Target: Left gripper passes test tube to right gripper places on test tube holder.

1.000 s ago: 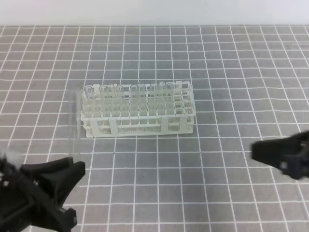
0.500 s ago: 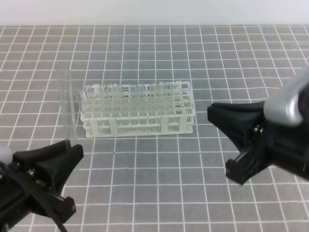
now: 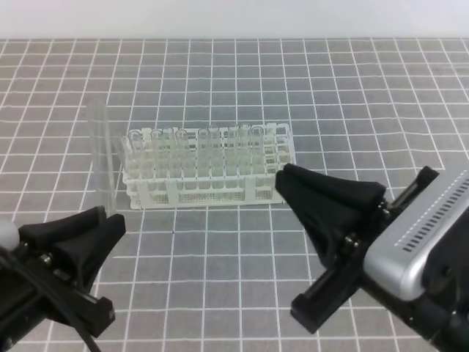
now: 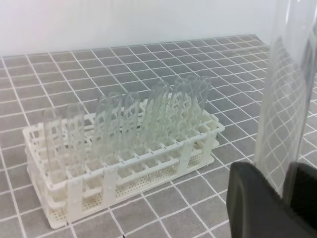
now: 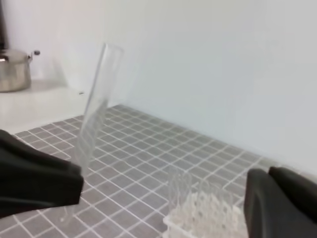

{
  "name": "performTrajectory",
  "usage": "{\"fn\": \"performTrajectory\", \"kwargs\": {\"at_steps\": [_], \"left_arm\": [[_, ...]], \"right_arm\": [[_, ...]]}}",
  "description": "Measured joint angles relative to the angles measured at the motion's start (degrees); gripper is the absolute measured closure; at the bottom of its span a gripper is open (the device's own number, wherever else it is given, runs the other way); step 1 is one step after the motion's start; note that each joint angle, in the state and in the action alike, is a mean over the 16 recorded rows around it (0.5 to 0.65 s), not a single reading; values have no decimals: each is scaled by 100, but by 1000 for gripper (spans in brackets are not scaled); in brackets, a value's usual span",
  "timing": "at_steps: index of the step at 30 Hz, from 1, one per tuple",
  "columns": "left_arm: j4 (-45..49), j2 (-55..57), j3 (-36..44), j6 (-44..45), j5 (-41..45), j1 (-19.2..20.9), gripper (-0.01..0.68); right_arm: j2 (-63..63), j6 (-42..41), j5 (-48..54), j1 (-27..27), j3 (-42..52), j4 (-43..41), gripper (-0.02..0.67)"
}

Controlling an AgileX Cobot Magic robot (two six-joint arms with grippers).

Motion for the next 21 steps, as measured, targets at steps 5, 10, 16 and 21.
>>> {"fn": "performTrajectory", "kwargs": {"at_steps": [5,10,16,21], "left_arm": [[102,0,0,2,-74,2,645],[145,-1,0,2,-198,2,656],[152,0,0,1,-337,1,650],[151,0,0,4,-436,-1,639]], "right_arm": [[254,295,-228,162,-202,-256,532],[587,703,-234,185,-551,-474,415],[1096,988,-184,185,-1089,-581,303],[1523,1147,-133,185,-1516,-574,270]]}}
